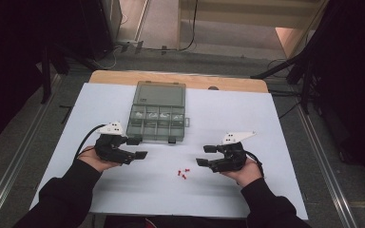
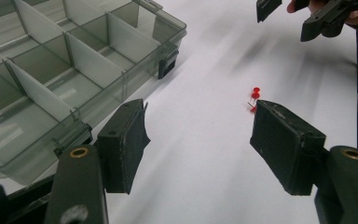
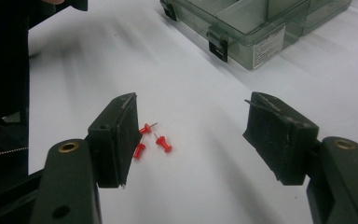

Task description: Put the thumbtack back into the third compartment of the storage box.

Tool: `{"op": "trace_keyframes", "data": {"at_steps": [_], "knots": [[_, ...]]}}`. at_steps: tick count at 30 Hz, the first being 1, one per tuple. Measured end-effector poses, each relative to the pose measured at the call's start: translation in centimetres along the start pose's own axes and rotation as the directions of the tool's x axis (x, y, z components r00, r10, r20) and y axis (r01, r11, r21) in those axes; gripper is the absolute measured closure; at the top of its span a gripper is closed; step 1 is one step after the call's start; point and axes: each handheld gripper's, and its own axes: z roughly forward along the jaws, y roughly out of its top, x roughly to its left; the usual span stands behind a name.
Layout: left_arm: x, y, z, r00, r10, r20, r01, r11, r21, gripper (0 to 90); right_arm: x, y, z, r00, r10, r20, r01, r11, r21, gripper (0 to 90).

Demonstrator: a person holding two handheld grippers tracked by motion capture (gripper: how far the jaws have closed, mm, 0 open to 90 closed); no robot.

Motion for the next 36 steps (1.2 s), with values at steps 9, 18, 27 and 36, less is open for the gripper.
{"op": "trace_keyframes", "data": {"at_steps": [9, 18, 27, 36], "knots": [[-0.7, -0.9, -0.5, 0.9994, 0.036, -0.001, -0.036, 0.9993, 0.008, 34.5, 0.2, -0.5, -0.2, 0.9999, -0.016, -0.001, 0.016, 1.000, 0.002, 35.7], [-1.3, -2.0, -0.8, 0.9970, 0.077, -0.001, -0.077, 0.9969, 0.011, 26.8, 0.2, -0.8, 0.4, 0.9993, -0.037, -0.002, 0.037, 0.999, 0.037, 34.5], [-1.6, -2.9, -1.1, 0.9963, 0.085, -0.011, -0.084, 0.9960, 0.029, 26.8, 0.3, -0.9, 1.0, 0.9981, -0.062, 0.002, 0.062, 0.997, 0.038, 34.7], [-1.1, -3.5, -1.1, 0.9968, 0.078, -0.019, -0.077, 0.9963, 0.037, 26.8, 0.3, -0.9, 1.9, 0.9987, -0.051, -0.005, 0.051, 0.998, 0.045, 34.2]]}}
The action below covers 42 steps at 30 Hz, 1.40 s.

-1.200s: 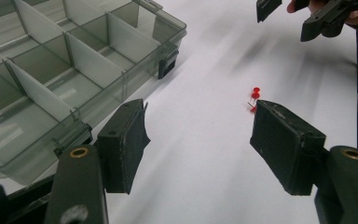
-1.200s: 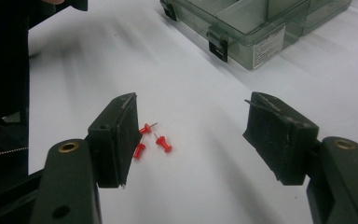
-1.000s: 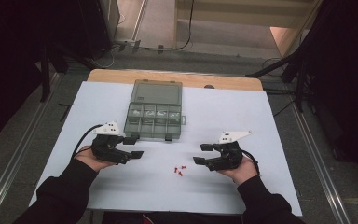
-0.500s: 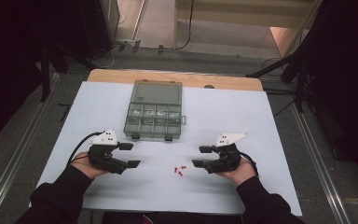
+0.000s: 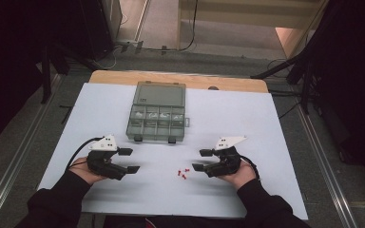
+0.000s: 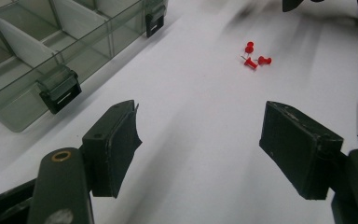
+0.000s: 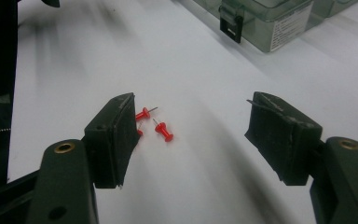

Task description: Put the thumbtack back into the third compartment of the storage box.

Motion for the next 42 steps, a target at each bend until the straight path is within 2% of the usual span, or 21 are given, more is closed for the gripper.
{"op": "trace_keyframes", "data": {"at_steps": [6, 10, 15, 25, 29, 32, 37, 42], "knots": [[-0.1, -0.2, -0.1, 0.9998, 0.018, -0.010, -0.017, 0.9997, 0.017, 26.7, 0.2, 0.0, 0.9, 0.9995, -0.030, -0.010, 0.031, 0.999, 0.028, 36.1], [0.0, -0.3, -0.1, 0.9998, 0.015, -0.011, -0.015, 0.9999, 0.005, 26.8, 0.4, 0.2, 1.3, 0.9994, -0.032, -0.013, 0.033, 0.999, 0.031, 37.4], [0.1, -0.4, -0.2, 0.9998, 0.014, -0.017, -0.014, 0.9998, 0.013, 26.8, 0.7, 0.3, 1.7, 0.9981, -0.060, -0.011, 0.061, 0.997, 0.046, 39.0], [0.3, -0.5, -0.4, 0.9997, 0.013, -0.022, -0.013, 0.9999, 0.009, 26.8, 1.0, 0.0, 2.5, 0.9981, -0.061, 0.009, 0.060, 0.995, 0.074, 46.7], [0.3, -0.5, -0.4, 0.9997, 0.011, -0.020, -0.011, 0.9999, 0.003, 26.8, 1.0, -0.1, 2.7, 0.9986, -0.053, 0.008, 0.052, 0.995, 0.080, 52.4], [0.4, -0.6, -0.4, 0.9997, 0.010, -0.021, -0.010, 0.9999, 0.003, 26.8, 1.1, -0.2, 3.0, 0.9974, -0.071, 0.013, 0.070, 0.994, 0.086, 57.1], [0.4, -0.6, -0.5, 0.9997, 0.010, -0.021, -0.010, 1.0000, 0.001, 26.8, 1.4, -0.2, 3.3, 0.9970, -0.076, 0.012, 0.075, 0.991, 0.107, 63.6], [0.4, -0.6, -0.5, 0.9998, 0.014, -0.014, -0.014, 0.9999, -0.002, 26.8, 1.6, -0.2, 3.7, 0.9928, -0.116, 0.027, 0.112, 0.986, 0.123, 69.7]]}}
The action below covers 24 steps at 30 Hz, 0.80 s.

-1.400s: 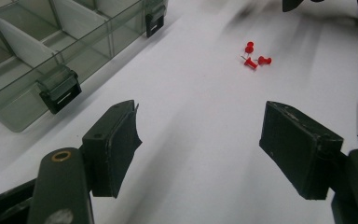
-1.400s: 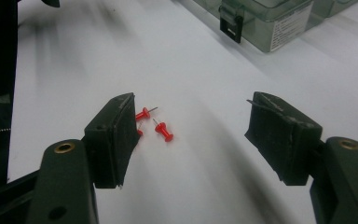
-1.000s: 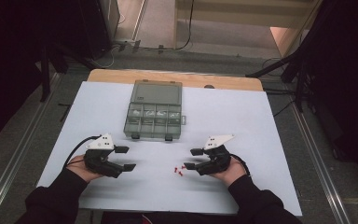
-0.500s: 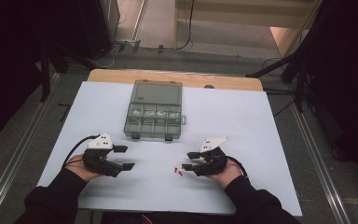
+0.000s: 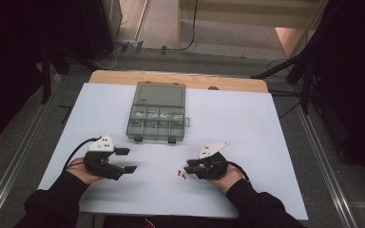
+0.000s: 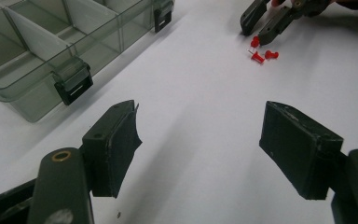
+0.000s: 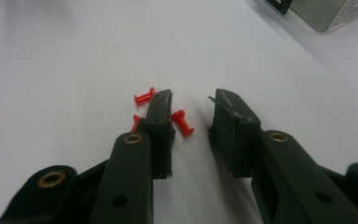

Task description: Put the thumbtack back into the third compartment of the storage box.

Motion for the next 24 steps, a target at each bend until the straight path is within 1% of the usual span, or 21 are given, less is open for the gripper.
{"op": "trace_keyframes", "data": {"at_steps": [1, 3, 7, 10, 11, 13, 14, 15, 16, 18, 21, 24], "knots": [[0.00, 0.01, 0.01, 1.0000, 0.000, 0.001, 0.000, 1.0000, -0.002, 26.8, 0.05, -0.07, 0.04, 0.9998, -0.019, 0.006, 0.019, 1.000, -0.002, 70.7], [-0.02, 0.03, 0.03, 1.0000, 0.001, 0.004, -0.001, 1.0000, -0.004, 26.8, 0.17, -0.15, 0.08, 0.9992, -0.033, 0.025, 0.033, 0.999, -0.011, 74.3], [-0.06, 0.03, 0.01, 1.0000, 0.004, 0.009, -0.004, 1.0000, -0.007, 26.8, 0.22, -0.15, 0.12, 0.9986, -0.034, 0.041, 0.034, 0.999, -0.007, 80.1], [-0.05, 0.02, 0.00, 1.0000, 0.004, 0.009, -0.004, 0.9999, -0.012, 26.8, 0.20, -0.13, 0.17, 0.9990, -0.031, 0.031, 0.031, 1.000, -0.005, 85.8], [-0.05, 0.03, 0.00, 0.9999, 0.003, 0.010, -0.003, 0.9999, -0.010, 26.8, 0.22, -0.11, 0.17, 0.9993, -0.021, 0.030, 0.021, 1.000, -0.005, 86.0], [-0.06, 0.02, 0.04, 0.9999, 0.006, 0.011, -0.006, 0.9999, -0.010, 26.8, 0.01, -0.11, 0.17, 0.9997, -0.019, 0.018, 0.019, 1.000, -0.007, 86.5], [-0.06, 0.02, 0.05, 0.9999, 0.007, 0.010, -0.007, 0.9999, -0.007, 26.8, -0.04, -0.10, 0.14, 0.9999, -0.004, 0.012, 0.004, 1.000, -0.003, 86.6], [-0.05, 0.01, 0.04, 0.9999, 0.006, 0.011, -0.006, 1.0000, -0.003, 26.8, -0.14, -0.10, 0.16, 1.0000, 0.001, 0.007, -0.001, 1.000, -0.006, 86.6], [-0.04, 0.00, 0.04, 0.9999, 0.006, 0.009, -0.006, 1.0000, -0.001, 26.8, -0.25, -0.05, 0.14, 0.9996, 0.027, -0.008, -0.027, 1.000, -0.002, 86.6], [0.01, -0.01, 0.02, 1.0000, 0.001, 0.006, -0.001, 1.0000, -0.002, 26.7, -0.42, 0.16, 0.14, 0.9990, 0.043, -0.015, -0.042, 0.999, 0.013, 86.7], [0.07, -0.05, 0.03, 1.0000, -0.002, 0.008, 0.002, 1.0000, -0.006, 26.8, -0.44, 0.40, 0.12, 0.9990, 0.043, -0.014, -0.042, 0.999, 0.029, 86.8], [-0.02, -0.02, -0.03, 1.0000, -0.002, 0.005, 0.002, 1.0000, -0.008, 26.8, -0.71, 0.43, 0.10, 0.9976, 0.062, -0.032, -0.061, 0.998, 0.029, 86.9]]}}
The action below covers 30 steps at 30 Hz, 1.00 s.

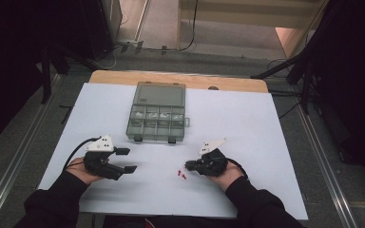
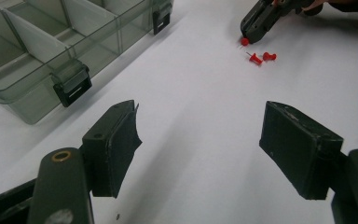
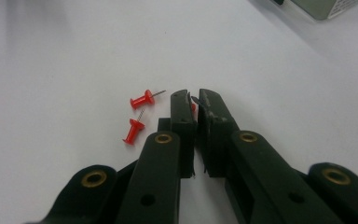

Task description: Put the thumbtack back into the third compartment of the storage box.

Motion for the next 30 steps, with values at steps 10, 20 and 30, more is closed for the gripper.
{"op": "trace_keyframes", "data": {"at_steps": [10, 20, 30], "knots": [[0.0, 0.0, 0.1, 1.0000, 0.008, 0.003, -0.008, 0.9999, 0.007, 26.8, -0.3, 0.3, -0.5, 0.9996, 0.027, -0.005, -0.027, 1.000, -0.009, 87.0], [0.0, 0.0, 0.1, 1.0000, 0.001, -0.001, -0.001, 0.9998, 0.018, 26.8, -0.4, 0.9, -1.2, 0.9974, 0.071, -0.014, -0.071, 0.997, -0.023, 87.0], [0.1, -0.3, -0.3, 0.9997, -0.016, -0.016, 0.017, 0.9999, 0.003, 26.7, -0.7, 1.8, -1.9, 0.9940, 0.107, -0.023, -0.108, 0.993, -0.051, 87.1]]}}
